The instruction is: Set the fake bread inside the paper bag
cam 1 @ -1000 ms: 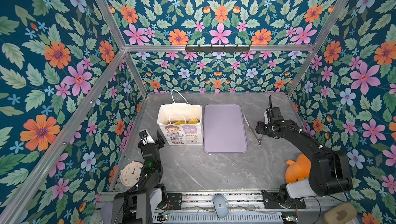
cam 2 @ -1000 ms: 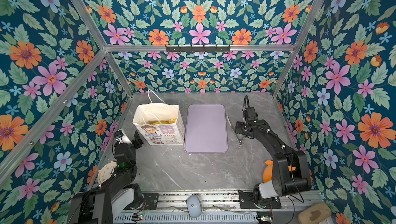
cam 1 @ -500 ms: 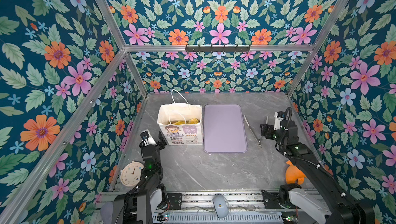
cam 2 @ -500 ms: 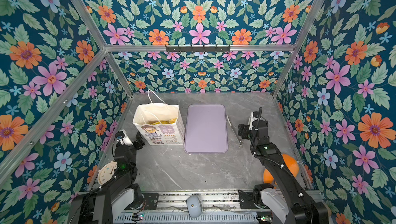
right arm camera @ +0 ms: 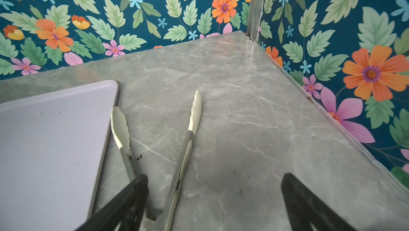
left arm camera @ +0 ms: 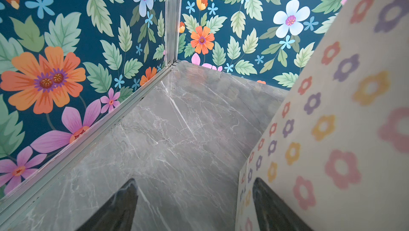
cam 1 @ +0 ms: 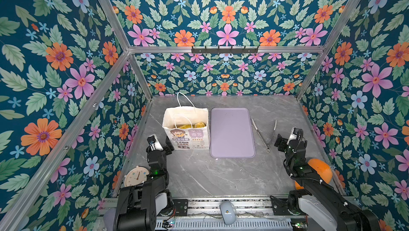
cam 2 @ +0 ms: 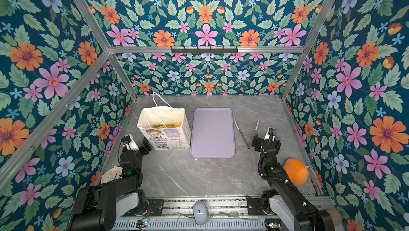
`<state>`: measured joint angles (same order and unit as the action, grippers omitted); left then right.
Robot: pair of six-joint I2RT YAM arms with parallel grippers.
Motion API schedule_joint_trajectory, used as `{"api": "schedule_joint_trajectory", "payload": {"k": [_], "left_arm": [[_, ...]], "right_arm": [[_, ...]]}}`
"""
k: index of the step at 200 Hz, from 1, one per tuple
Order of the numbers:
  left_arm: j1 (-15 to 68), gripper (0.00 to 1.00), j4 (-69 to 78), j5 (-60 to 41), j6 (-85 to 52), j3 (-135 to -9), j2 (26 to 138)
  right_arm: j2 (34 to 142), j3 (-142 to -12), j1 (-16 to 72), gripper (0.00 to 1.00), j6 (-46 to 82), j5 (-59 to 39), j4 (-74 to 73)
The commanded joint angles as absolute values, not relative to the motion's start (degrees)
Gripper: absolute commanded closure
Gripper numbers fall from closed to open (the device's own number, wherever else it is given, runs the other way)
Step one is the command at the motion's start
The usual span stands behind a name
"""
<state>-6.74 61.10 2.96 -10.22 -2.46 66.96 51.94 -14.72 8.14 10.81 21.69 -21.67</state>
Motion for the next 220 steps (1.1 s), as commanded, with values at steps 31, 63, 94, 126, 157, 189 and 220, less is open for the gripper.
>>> {"api": "schedule_joint_trajectory", "payload": {"k": [31,63,94,126,157,189,220], "left_arm": [[-5.8,0.18,66.3,4.2,-8.8,-5.5,71.9],[-4.8,0.18,67.6,5.1,-6.6,-7.6,75.6],[-4.4,0.19,68.3,5.1,-5.5,-9.6,78.4],[-4.2,0.18,67.3,5.6,-5.5,-10.6,79.2],[-4.1,0.18,71.8,4.2,-6.1,-10.9,83.2],[-3.7,0.18,74.9,4.6,-5.9,-10.6,85.9],[-2.8,0.18,74.9,5.9,-5.3,-11.0,86.4]], "right_arm": [[59.7,-11.9,8.1,0.06,8.5,26.4,-36.4],[64.6,-12.8,8.1,0.06,6.1,26.5,-40.4],[69.9,-12.0,7.4,0.06,3.0,26.2,-50.7],[76.4,-12.1,6.9,0.06,1.5,24.5,-57.6],[79.3,-14.3,5.8,0.05,2.1,20.9,-56.2],[80.0,-14.9,4.9,0.01,2.5,19.2,-55.8],[85.7,-13.3,2.5,0.01,1.9,15.1,-66.1]]}}
